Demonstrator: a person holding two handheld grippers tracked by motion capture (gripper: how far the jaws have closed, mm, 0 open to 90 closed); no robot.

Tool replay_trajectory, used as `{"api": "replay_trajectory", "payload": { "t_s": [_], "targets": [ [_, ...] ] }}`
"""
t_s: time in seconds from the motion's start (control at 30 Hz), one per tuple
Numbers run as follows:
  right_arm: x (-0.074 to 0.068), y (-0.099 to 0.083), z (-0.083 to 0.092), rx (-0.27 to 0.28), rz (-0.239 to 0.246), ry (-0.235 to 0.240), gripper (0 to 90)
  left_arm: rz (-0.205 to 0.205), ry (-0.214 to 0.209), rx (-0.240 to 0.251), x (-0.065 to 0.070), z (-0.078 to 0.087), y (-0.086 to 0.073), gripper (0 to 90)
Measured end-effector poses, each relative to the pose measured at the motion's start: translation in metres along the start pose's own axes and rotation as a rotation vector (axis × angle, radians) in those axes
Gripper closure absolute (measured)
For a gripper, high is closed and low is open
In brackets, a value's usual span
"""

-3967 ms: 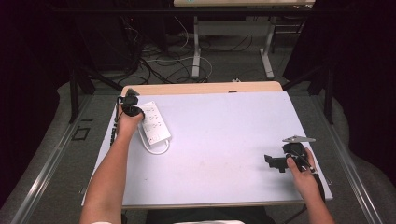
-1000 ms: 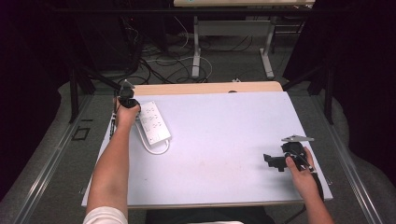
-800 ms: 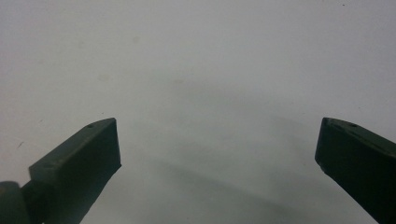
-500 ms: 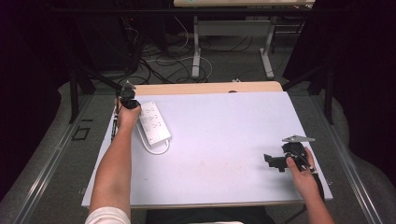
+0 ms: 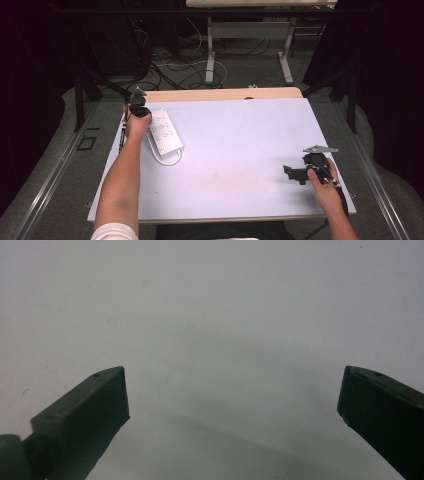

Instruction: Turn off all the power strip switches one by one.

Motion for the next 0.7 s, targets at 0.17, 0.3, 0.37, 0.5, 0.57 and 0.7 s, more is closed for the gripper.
{"api": "replay_trajectory", "payload": {
  "t_s": [0.17, 0.3, 0.37, 0.5, 0.57, 0.7],
  "targets": [
    [0.0, -0.001, -0.001, -0.002, 0.005, 0.0, 0.0, 0.003, -0.016, 0.017, 0.001, 0.003, -0.001, 90.0],
    [0.001, -0.001, 0.0, -0.001, 0.005, -0.004, 0.0, -0.004, -0.037, 0.028, 0.002, 0.007, -0.006, 90.0],
    [0.001, 0.0, 0.0, 0.0, 0.002, -0.003, 0.0, -0.016, -0.05, 0.027, 0.004, 0.01, -0.008, 90.0],
    [0.001, 0.0, 0.0, 0.003, 0.007, 0.006, 0.0, -0.04, -0.079, 0.043, 0.011, 0.019, -0.012, 86.5],
    [0.001, 0.0, 0.0, 0.005, 0.012, 0.008, 0.0, -0.051, -0.099, 0.065, 0.015, 0.024, -0.014, 82.8],
    [0.0, 0.001, 0.0, 0.008, 0.012, 0.013, 0.0, -0.071, -0.143, 0.089, 0.021, 0.036, -0.019, 76.9]
  ]
}}
Point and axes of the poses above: each handheld gripper's, and its own axes: z roughly backward along the jaws, y roughly out of its top, x roughly to its right, the point moved 6 cm from there along -z, roughly forward along the jaws, and after that the axes turned 3 degrees about z, right-handed, at the moved point
